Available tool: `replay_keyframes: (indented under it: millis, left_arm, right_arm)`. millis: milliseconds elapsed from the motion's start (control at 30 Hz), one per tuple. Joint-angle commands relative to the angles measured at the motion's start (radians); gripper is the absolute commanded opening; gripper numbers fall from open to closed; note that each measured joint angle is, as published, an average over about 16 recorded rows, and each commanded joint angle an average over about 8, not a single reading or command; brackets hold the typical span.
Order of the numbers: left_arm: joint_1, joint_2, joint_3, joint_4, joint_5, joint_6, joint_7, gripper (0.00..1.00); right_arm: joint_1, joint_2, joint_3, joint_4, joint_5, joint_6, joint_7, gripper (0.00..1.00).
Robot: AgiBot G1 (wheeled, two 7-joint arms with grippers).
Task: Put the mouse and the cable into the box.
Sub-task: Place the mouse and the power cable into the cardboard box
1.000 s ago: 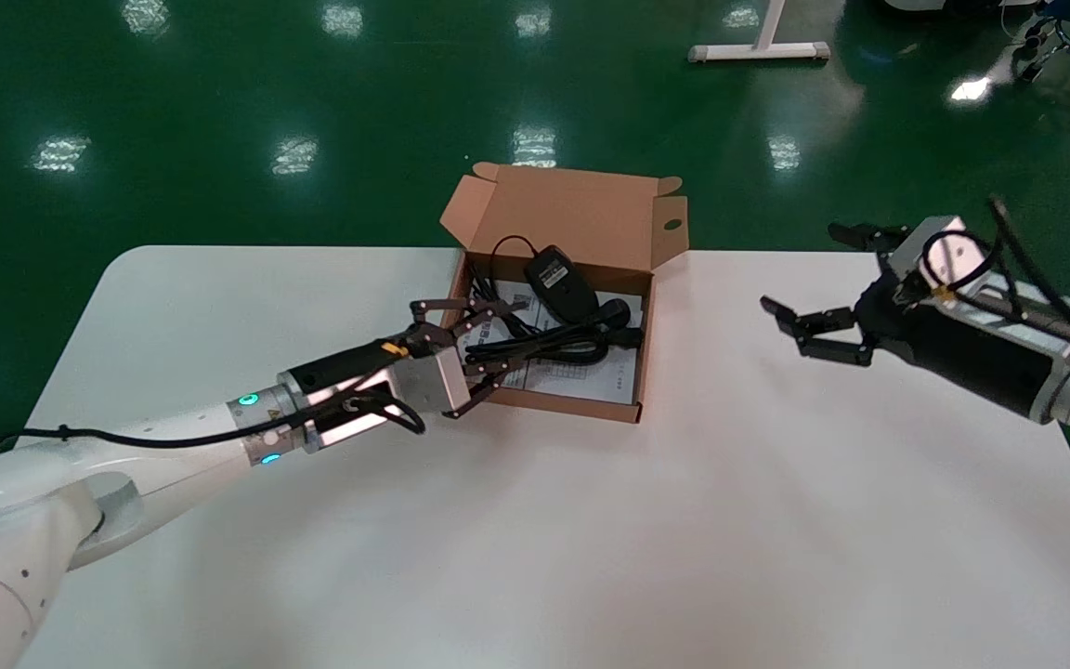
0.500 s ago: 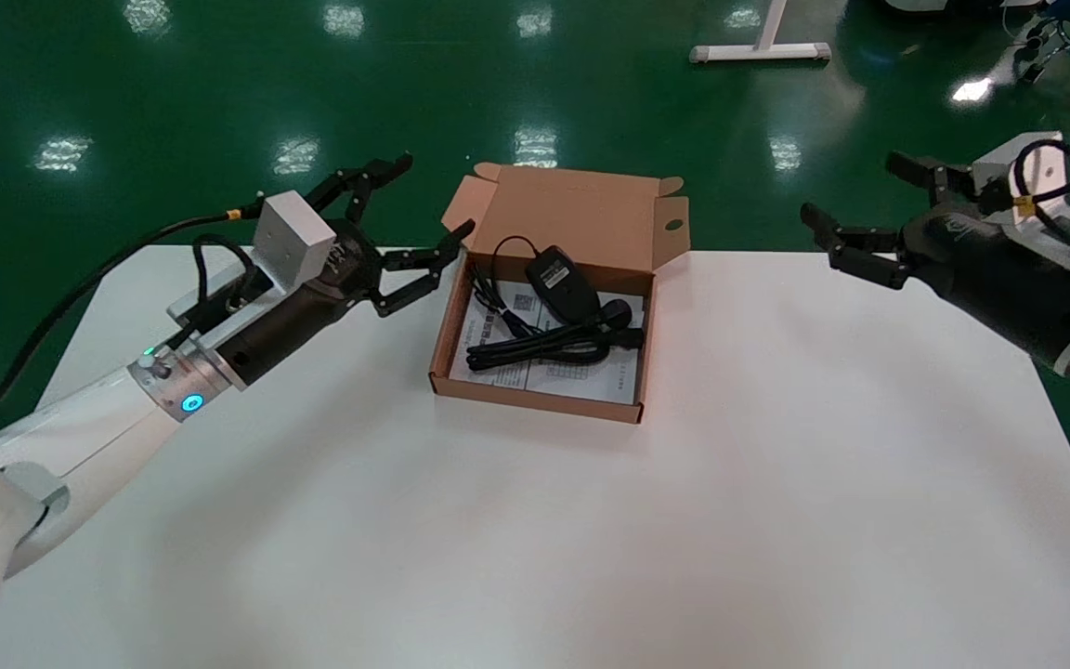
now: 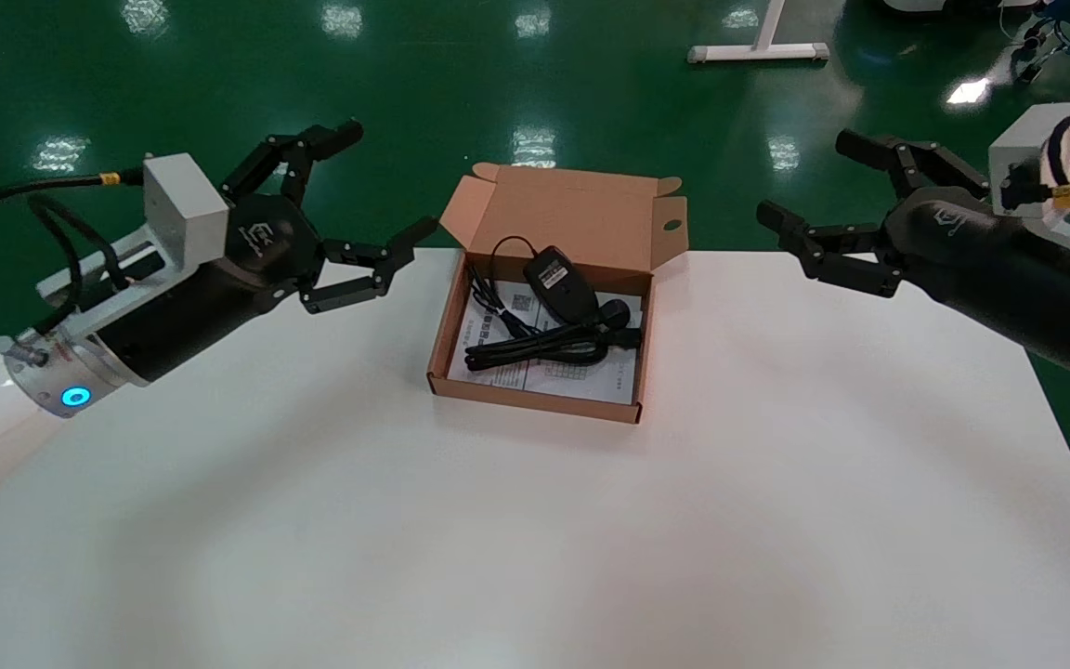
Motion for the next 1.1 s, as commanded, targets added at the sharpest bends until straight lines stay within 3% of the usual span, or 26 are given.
replay_keyframes:
  millis: [33,1100]
  left_arm:
    - [0.008,-0.019,0.004,-0.036,-0.006,0.010,-0.041,1.00]
    - [0.135,-0.339,0.078,-0.622,-0.098,0.166,-0.711,1.00]
  right_arm:
    - [-0.005,0.010,-0.002,0.025,0.007,-0.018,0.019,1.00]
    - [-0.089,0.171,-0.034,0.434,0.121,-0.321,0.339,1.00]
